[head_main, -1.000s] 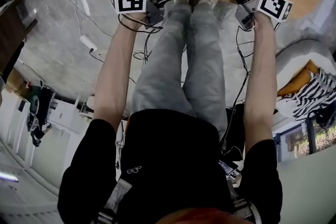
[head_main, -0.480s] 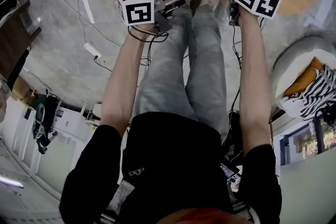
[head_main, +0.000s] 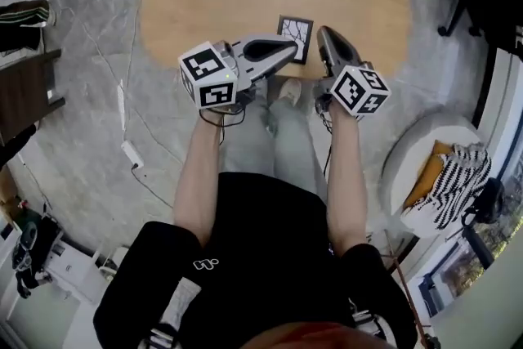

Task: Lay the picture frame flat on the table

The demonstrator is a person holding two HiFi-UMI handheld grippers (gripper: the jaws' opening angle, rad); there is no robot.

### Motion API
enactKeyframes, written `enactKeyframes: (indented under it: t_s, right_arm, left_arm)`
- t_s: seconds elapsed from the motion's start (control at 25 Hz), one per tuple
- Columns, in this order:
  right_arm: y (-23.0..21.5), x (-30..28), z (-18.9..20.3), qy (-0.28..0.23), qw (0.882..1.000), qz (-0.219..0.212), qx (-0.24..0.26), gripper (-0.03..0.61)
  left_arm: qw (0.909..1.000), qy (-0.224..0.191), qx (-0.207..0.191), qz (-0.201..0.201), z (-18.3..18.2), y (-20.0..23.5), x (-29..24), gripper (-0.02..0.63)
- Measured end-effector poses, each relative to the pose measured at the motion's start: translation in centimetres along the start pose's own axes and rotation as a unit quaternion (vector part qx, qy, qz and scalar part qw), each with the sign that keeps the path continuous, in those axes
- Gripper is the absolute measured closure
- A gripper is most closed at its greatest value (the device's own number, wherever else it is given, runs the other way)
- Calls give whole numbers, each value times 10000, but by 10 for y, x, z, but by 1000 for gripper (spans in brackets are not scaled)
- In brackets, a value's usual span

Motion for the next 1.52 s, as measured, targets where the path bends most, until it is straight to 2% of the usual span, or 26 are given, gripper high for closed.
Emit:
enactKeyframes:
  t_s: [0.08, 0.2, 0.28, 0.4, 0.48, 0.6, 0.72, 0.8, 1.16, 1.52]
  right_arm:
    - [38, 40, -51, -482, 9986, -141, 137, 565]
    - [87, 99, -120, -1169, 9925, -274, 247, 565]
    - [114, 130, -156, -1513, 9873, -302, 377, 565]
    - [150, 160, -203, -1979, 9775, -303, 665, 565]
    - [173, 173, -226, -2123, 9721, -190, 980, 565]
    - [198, 188, -256, -2247, 9627, 203, 1495, 567]
    - [213, 199, -271, -2278, 9497, 644, 2048, 568]
    - [216, 202, -273, -2266, 9447, 785, 2237, 568]
    - [201, 219, -278, -2314, 9397, 919, 2346, 568]
    - [200, 223, -280, -2330, 9353, 1017, 2461, 568]
  left_arm:
    - [9980, -200, -494, -337, -55, -37, 10, 604]
    - [9905, -605, -985, -738, -130, -86, 29, 604]
    - [9861, -753, -1094, -994, -169, -104, 43, 604]
    - [9768, -1214, -1226, -1267, -225, -123, 73, 604]
    - [9668, -1352, -1515, -1552, -250, -137, 88, 604]
    - [9461, -1465, -1790, -2269, -281, -144, 107, 604]
    - [9265, -1565, -1715, -2962, -297, -140, 122, 604]
    - [9181, -1664, -1604, -3218, -301, -136, 129, 604]
    - [9123, -1891, -1577, -3272, -311, -135, 129, 604]
    - [9208, -1807, -1597, -3067, -310, -137, 112, 604]
Point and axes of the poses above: the fingertips, and each gripper's own axes: x backward along the fingers, y to its left, z out of its underside, the point moved 1 cm from there along x, backward along the fingers, and after that the axes turned 12 degrees about y, right-handed, at the moved point
